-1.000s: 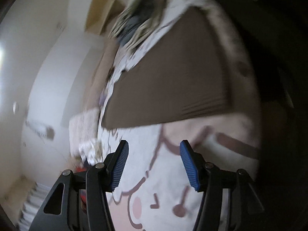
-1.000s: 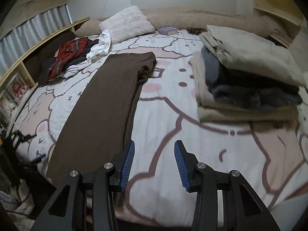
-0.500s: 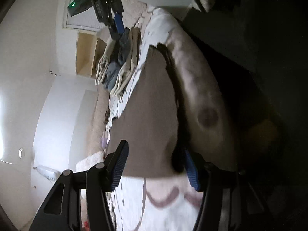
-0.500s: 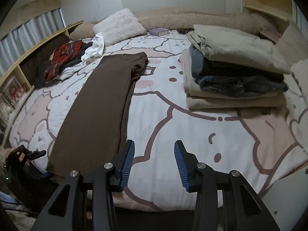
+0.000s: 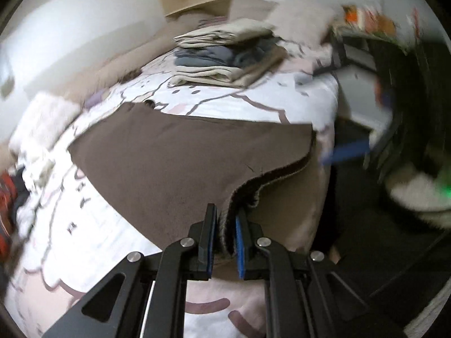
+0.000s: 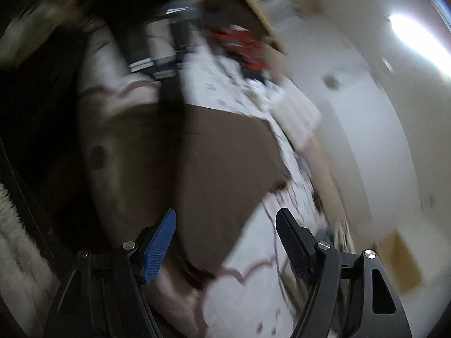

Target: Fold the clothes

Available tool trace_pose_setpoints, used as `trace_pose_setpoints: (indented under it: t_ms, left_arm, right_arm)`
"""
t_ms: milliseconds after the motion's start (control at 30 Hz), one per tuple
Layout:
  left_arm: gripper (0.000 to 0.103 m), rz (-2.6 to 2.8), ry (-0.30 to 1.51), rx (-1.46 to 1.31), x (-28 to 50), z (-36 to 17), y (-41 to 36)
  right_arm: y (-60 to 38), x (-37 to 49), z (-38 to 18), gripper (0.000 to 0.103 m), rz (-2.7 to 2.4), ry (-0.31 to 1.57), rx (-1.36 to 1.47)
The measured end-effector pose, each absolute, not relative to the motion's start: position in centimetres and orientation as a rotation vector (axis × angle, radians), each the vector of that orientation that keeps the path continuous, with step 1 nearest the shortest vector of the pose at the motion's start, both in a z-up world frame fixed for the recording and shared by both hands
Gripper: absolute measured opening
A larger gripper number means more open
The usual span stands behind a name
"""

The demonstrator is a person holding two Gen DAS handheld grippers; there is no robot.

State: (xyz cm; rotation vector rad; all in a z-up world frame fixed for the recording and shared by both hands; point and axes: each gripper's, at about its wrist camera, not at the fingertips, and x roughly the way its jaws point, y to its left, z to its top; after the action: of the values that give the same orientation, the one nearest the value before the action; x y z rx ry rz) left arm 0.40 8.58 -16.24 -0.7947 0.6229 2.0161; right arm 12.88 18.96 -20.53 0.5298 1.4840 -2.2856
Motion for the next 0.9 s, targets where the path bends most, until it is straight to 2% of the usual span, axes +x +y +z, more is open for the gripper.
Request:
trace_pose_setpoints:
  t_ms: [133, 200, 267, 333, 400, 533, 633, 733, 900]
  left_arm:
    - [0.012, 2.012, 0.589, -0.811, 1.7, -16.4, 7.6]
    - [0.012, 2.009, 0.609, -0.8, 2.2, -16.6, 7.4]
    - [0.012, 2.011, 0.656, -0.779, 2.5, -16.9, 7.5]
    - [0.012, 2.02, 0.755, -0.73, 3.4, -17.6, 7.5]
    - [0.012, 2.023, 0.898, -0.654, 4.7, -18.8, 7.7]
    - [0.017, 1.965, 1.189, -0.489, 8.1, -22.1, 8.5]
    - [0.045, 1.934, 1.379, -0.348, 10.4, -24.3, 8.7]
    - [0.049, 1.949, 1.449, -0.289, 11.1, -25.0, 8.6]
    - [0.059, 1.958, 1.548, -0.239, 10.7, -25.9, 9.6]
  right_arm:
    - [17.8, 11.0, -23.2, 0.073, -2.231, 1.579, 0.506]
    - [17.8, 9.8, -24.4, 0.055, -2.226, 1.645, 0.523]
    - [18.8, 9.0, -26.1, 0.043, -2.202, 1.774, 0.555]
    - [20.5, 8.7, -27.9, 0.036, -2.15, 1.924, 0.556]
    - [21.6, 8.7, -28.4, 0.026, -2.122, 1.956, 0.556]
    - [22.4, 8.9, -28.5, 0.021, -2.081, 1.954, 0.559]
    - [22.8, 8.9, -28.6, 0.02, -2.049, 1.967, 0.524]
    - [23.1, 9.3, -28.7, 0.02, -1.999, 1.998, 0.482]
    - [23.5, 9.0, -26.7, 0.02, -2.011, 1.877, 0.53]
